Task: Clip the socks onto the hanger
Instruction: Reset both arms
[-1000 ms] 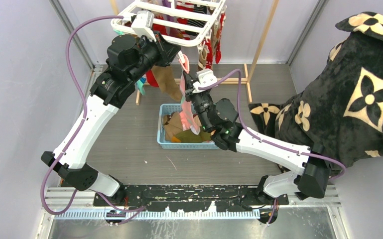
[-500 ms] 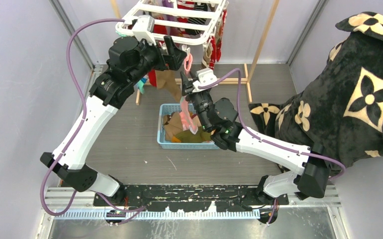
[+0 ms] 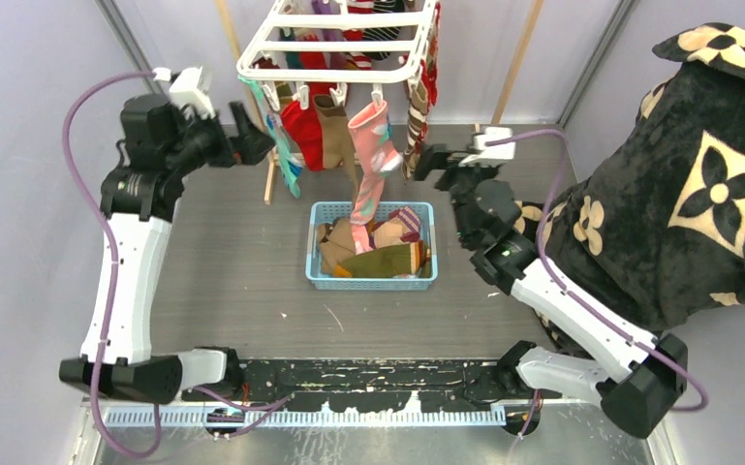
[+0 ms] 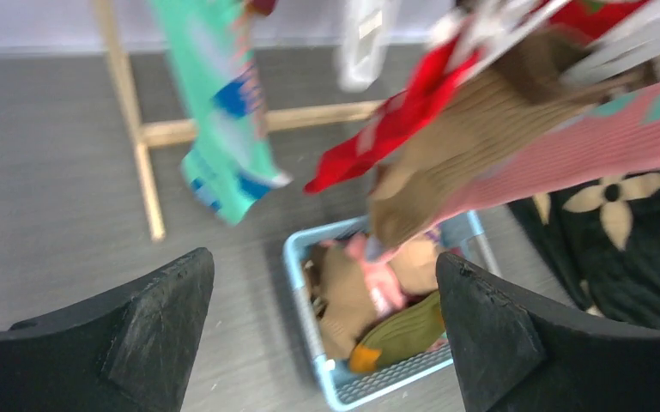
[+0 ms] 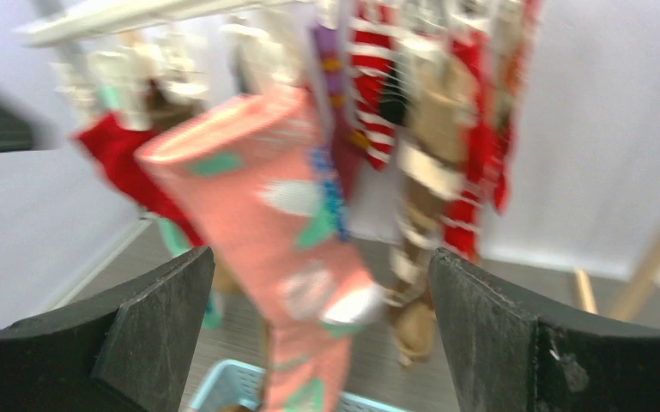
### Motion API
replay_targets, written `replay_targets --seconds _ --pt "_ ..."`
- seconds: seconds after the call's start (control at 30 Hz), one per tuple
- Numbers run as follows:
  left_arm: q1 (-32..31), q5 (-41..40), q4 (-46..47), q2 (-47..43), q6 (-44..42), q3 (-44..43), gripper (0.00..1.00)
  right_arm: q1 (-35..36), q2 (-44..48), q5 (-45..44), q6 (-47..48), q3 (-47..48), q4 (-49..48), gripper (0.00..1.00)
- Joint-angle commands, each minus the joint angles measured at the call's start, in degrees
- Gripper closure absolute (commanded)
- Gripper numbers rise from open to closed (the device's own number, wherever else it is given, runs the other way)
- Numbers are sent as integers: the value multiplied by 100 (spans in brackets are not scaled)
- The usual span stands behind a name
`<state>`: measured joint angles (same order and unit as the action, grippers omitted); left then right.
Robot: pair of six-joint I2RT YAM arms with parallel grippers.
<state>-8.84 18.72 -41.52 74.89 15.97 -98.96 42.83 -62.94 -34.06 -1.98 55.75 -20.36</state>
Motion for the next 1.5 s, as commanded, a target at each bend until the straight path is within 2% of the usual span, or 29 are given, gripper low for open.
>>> replay_targets --seconds 0.0,0.1,0.17,0.27,0.37,0.5,0.6,0.73,0.87,0.93,1.17,1.3,1.4,1.47 --pt "933 834 536 -557 -411 1495 0 -1268 370 219 -1756 -587 978 0" --pt "1417 790 1430 -649 -575 2722 0 -1921 340 -264 -2052 -1063 1115 0" --pt "1588 747 1995 -547 -628 3367 0 -2142 280 -1008 -2038 -1434 918 0" --pt "1630 835 2638 -136 -620 3997 0 -2290 175 -2007 -1668 -2125 162 0" --pt "1626 686 3335 165 -542 4447 0 -2476 -92 -2291 -1411 -2472 -384 0" --pt "1629 115 4561 445 -701 5208 0 -3015 -480 -2195 -1766 -2760 -511 0" --pt "1624 -208 5528 555 -893 5874 0 -3323 -697 -2154 -1803 -3176 -1146 0" --pt "1600 -296 7142 615 -1027 6728 0 -3706 -681 -1609 -1833 -3573 -2076 0" --pt "1561 -866 7951 868 -881 7146 0 -3907 -927 -1353 -1434 -3486 -2161 0" --pt "1560 -917 8194 837 -866 7297 0 -3983 -871 -1249 -1610 -3537 -1840 0" --pt "1538 -940 9014 939 -881 7722 0 -4014 -1501 -950 -1565 -3876 -2889 0" --pt "1478 -1026 9883 1104 -928 8108 0 -4010 -1869 -867 -1460 -3935 -3410 0" --pt "1461 -1177 11083 1627 -842 8404 0 -4012 -1974 -295 -1236 -3923 -3528 0" --pt "1456 -1143 10544 1406 -878 8346 0 -4012 -2086 266 -982 -3950 -3694 0"
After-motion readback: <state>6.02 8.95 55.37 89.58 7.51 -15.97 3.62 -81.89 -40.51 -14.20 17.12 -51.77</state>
